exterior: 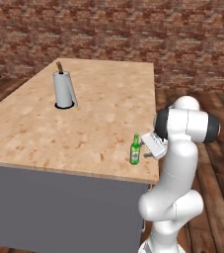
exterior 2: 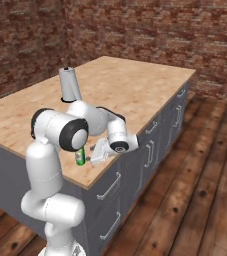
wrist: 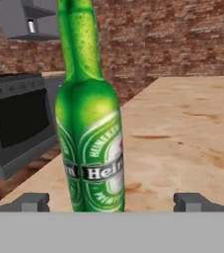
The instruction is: Pick the beer, water bottle from the counter and place them in the open cabinet.
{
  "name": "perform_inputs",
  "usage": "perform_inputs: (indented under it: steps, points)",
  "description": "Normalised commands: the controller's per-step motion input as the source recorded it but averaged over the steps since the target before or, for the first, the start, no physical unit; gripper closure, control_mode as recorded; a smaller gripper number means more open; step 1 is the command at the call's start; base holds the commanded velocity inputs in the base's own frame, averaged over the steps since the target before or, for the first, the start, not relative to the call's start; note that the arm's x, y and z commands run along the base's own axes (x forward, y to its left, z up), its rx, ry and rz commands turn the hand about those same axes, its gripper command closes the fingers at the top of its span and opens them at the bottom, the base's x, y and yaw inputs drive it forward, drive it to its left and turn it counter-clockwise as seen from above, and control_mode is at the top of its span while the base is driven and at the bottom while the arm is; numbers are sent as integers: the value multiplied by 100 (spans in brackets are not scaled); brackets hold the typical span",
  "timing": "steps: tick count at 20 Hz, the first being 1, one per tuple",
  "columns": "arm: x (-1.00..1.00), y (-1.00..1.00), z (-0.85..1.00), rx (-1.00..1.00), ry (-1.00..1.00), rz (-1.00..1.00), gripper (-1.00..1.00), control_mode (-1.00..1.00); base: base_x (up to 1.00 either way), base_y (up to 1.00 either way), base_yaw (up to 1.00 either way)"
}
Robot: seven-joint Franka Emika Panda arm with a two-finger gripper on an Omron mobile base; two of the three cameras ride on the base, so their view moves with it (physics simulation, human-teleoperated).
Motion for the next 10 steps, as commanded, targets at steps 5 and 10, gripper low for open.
perform_inputs:
  steps: [5, 10]
  points:
    - [-8, 6, -9, 0, 7, 0, -100, -100, 0, 0, 0]
    - [0, 9, 0, 0, 0, 0, -100, -100, 0, 0, 0]
